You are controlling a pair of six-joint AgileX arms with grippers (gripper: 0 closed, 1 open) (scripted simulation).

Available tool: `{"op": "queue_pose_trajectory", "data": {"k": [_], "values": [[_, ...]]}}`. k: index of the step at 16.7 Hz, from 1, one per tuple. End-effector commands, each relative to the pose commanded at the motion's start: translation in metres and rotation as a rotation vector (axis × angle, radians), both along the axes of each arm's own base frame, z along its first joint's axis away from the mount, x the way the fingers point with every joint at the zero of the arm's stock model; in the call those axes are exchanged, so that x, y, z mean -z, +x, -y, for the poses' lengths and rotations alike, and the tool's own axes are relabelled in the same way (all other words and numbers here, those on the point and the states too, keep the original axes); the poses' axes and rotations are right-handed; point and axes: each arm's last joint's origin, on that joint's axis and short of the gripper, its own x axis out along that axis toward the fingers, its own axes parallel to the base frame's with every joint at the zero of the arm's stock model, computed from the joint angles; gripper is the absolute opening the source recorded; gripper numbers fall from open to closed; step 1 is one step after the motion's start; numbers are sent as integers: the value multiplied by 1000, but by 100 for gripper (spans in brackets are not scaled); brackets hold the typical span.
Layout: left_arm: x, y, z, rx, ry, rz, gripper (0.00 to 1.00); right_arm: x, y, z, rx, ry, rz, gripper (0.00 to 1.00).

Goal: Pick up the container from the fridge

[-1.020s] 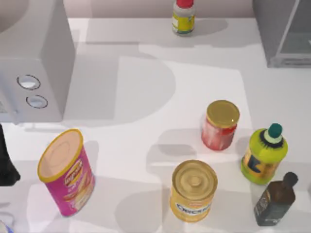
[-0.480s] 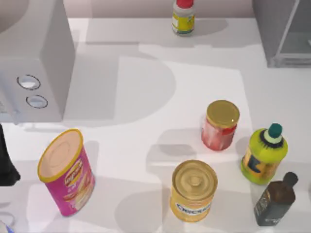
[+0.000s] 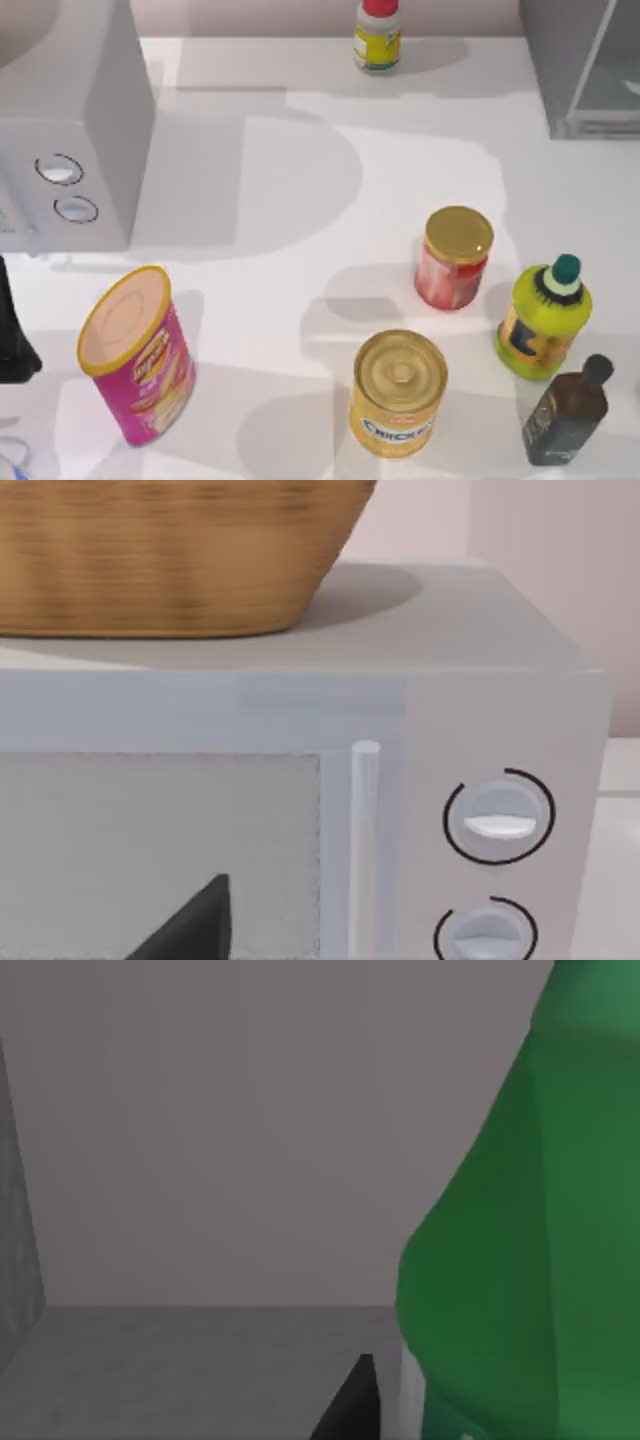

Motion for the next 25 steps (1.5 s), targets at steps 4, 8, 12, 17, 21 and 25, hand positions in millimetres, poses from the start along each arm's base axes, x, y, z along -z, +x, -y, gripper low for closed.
{"op": "queue_pose_trajectory", "data": {"k": [4,8,12,17,21,25], "values": [[0,0,0,0,0,0,100,-28,0,0,0,2,-13,0],[0,0,0,0,0,0,100,-35,0,0,0,1,-7,0],[0,0,0,0,0,0,100,-35,-9,1,0,3,-6,0],[0,0,0,0,0,0,100,-28,-61,1,3,10,-35,0],[0,0,0,0,0,0,100,-31,-97,-1,0,6,-19,0],[0,0,0,0,0,0,100,-32,-101,-1,-1,3,-11,0]]}}
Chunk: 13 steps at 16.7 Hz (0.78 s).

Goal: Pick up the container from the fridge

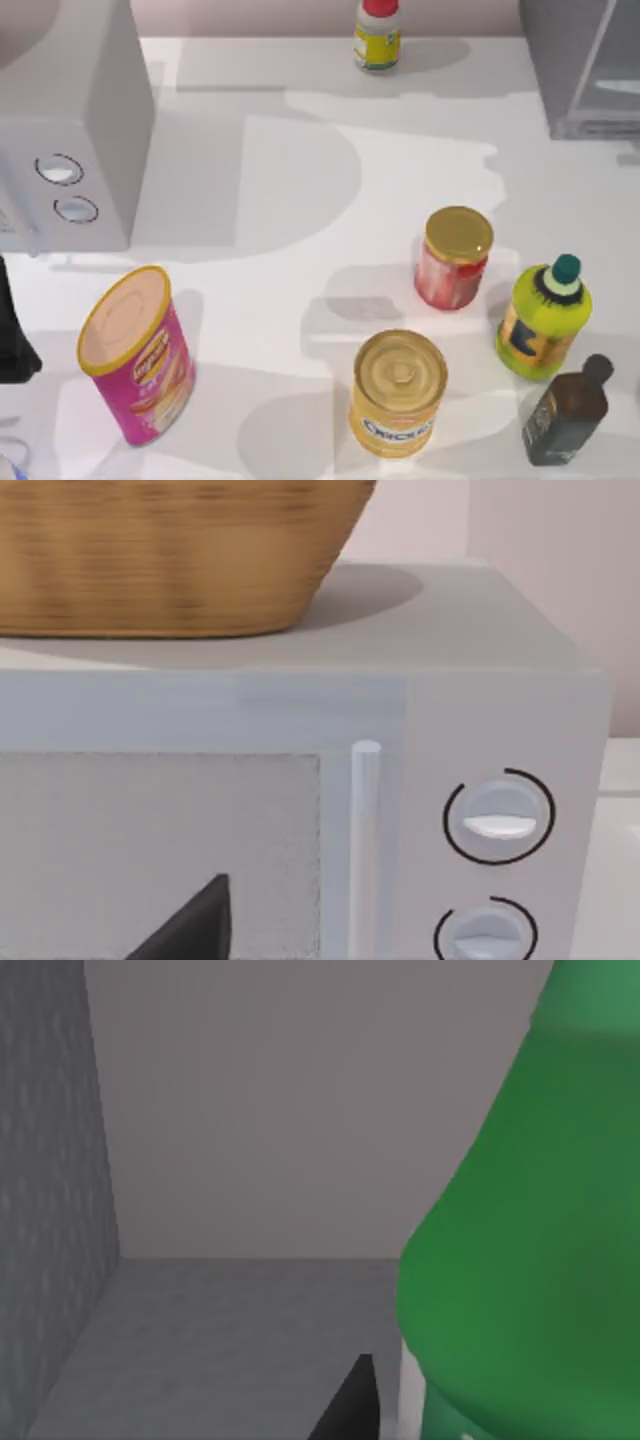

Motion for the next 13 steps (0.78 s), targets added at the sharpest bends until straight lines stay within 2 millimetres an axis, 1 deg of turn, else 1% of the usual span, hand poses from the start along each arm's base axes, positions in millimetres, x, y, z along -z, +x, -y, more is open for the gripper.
{"op": "queue_pose_trajectory", "data": {"k": [3,5,7,9,10,11,13], "values": [[0,0,0,0,0,0,100,0,1,-4,-9,2,-3,0],[0,0,0,0,0,0,100,-10,-4,-14,-28,-6,12,0],[0,0,0,0,0,0,100,-28,-15,-30,-54,-18,39,0],[0,0,0,0,0,0,100,-50,-34,-48,-81,-31,74,0],[0,0,0,0,0,0,100,-62,-47,-57,-92,-37,92,0],[0,0,0,0,0,0,100,-74,-63,-65,-102,-42,112,0],[0,0,0,0,0,0,100,-93,-101,-80,-118,-49,150,0]]}}
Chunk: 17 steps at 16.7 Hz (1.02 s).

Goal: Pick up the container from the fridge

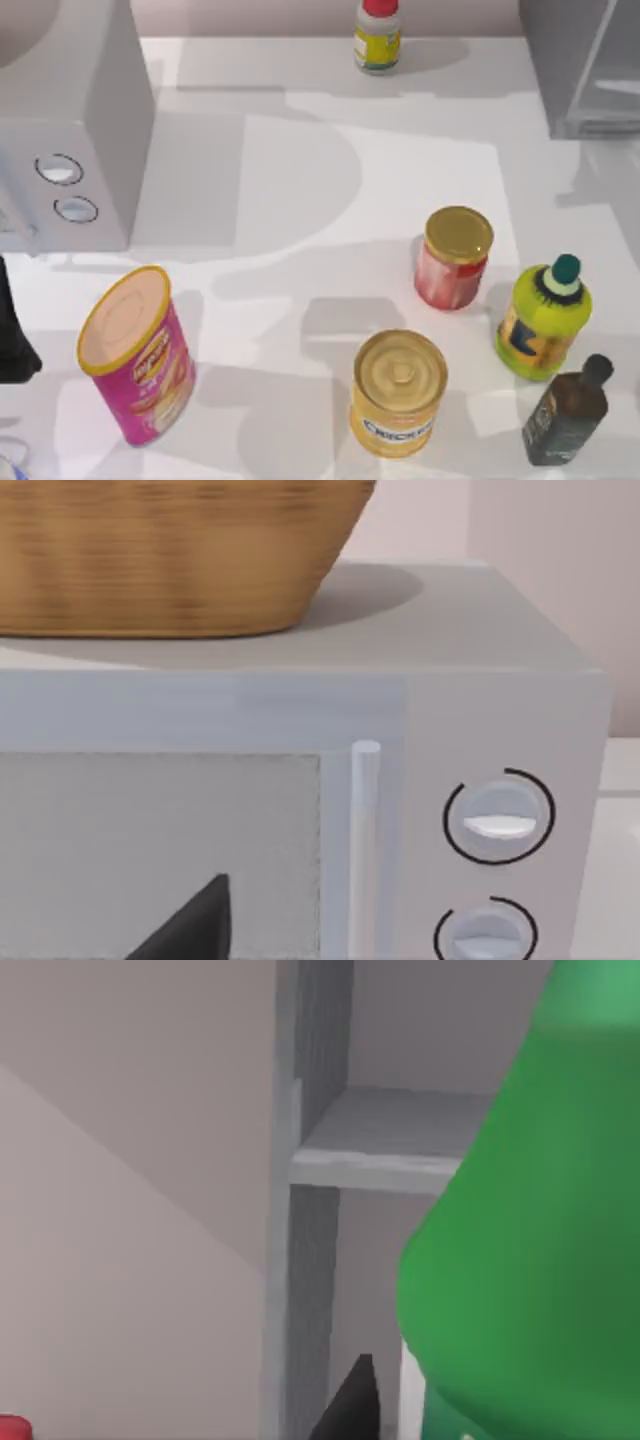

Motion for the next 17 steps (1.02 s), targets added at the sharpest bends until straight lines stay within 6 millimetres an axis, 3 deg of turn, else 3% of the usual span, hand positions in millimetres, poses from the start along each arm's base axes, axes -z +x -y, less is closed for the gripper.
{"op": "queue_pose_trajectory", "data": {"k": [2,4,8,13,17], "values": [[0,0,0,0,0,0,100,-9,-43,-11,-9,1,29,0],[0,0,0,0,0,0,100,-5,-84,-18,-12,9,36,0],[0,0,0,0,0,0,100,37,-141,-21,6,30,-13,0],[0,0,0,0,0,0,100,90,-162,-18,72,47,-119,0],[0,0,0,0,0,0,100,100,-164,-16,105,49,-141,0]]}}
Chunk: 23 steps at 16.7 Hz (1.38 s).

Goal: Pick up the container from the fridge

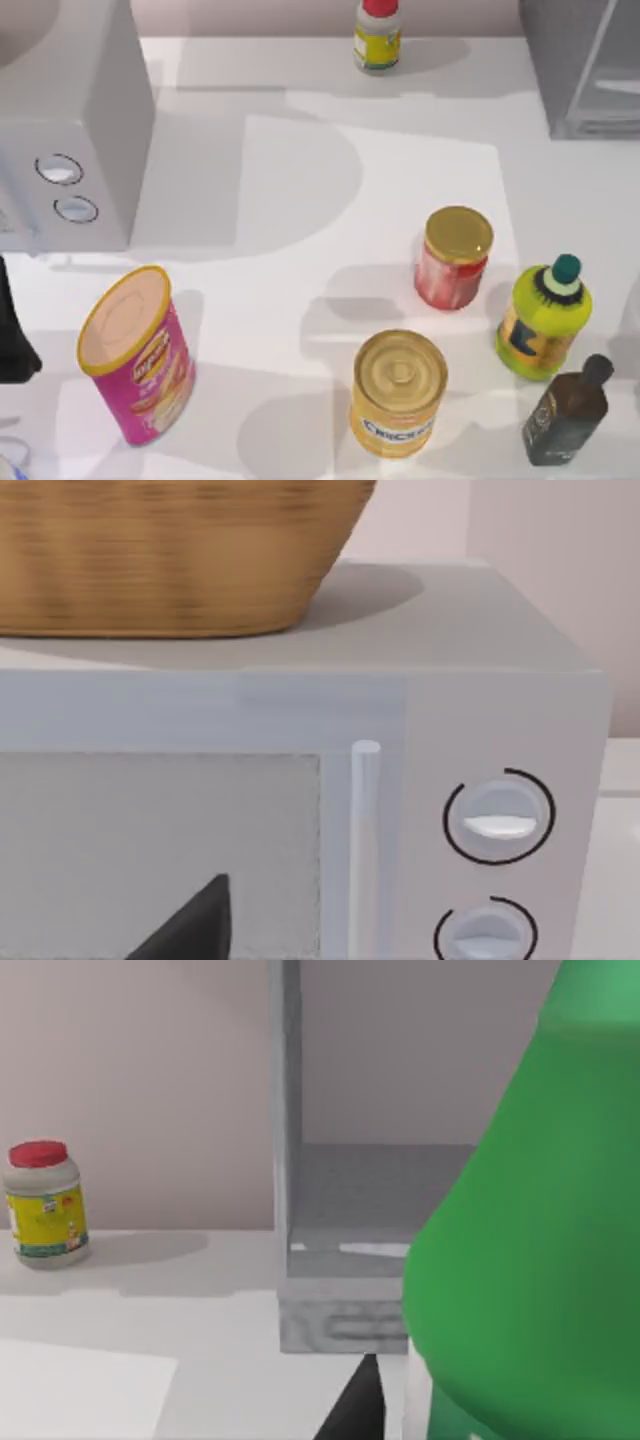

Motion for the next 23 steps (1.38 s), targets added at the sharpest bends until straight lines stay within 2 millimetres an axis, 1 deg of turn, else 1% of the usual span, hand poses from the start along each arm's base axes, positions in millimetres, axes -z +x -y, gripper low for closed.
{"op": "queue_pose_trajectory", "data": {"k": [2,6,9,12,15,17,18,20,23], "values": [[0,0,0,0,0,0,100,0,0,0,0,0,0,0],[0,0,0,0,0,0,100,-10,0,-3,-26,3,29,0],[0,0,0,0,0,0,100,-35,5,-10,-78,8,78,0],[0,0,0,0,0,0,100,-65,21,-22,-119,15,105,0],[0,0,0,0,0,0,100,-86,53,-41,-141,20,78,0],[0,0,0,0,0,0,100,-89,81,-60,-142,19,34,0],[0,0,0,0,0,0,100,-88,97,-71,-138,16,9,0],[0,0,0,0,0,0,100,-78,128,-96,-121,7,-37,0],[0,0,0,0,0,0,100,-50,171,-138,-83,-9,-75,0]]}}
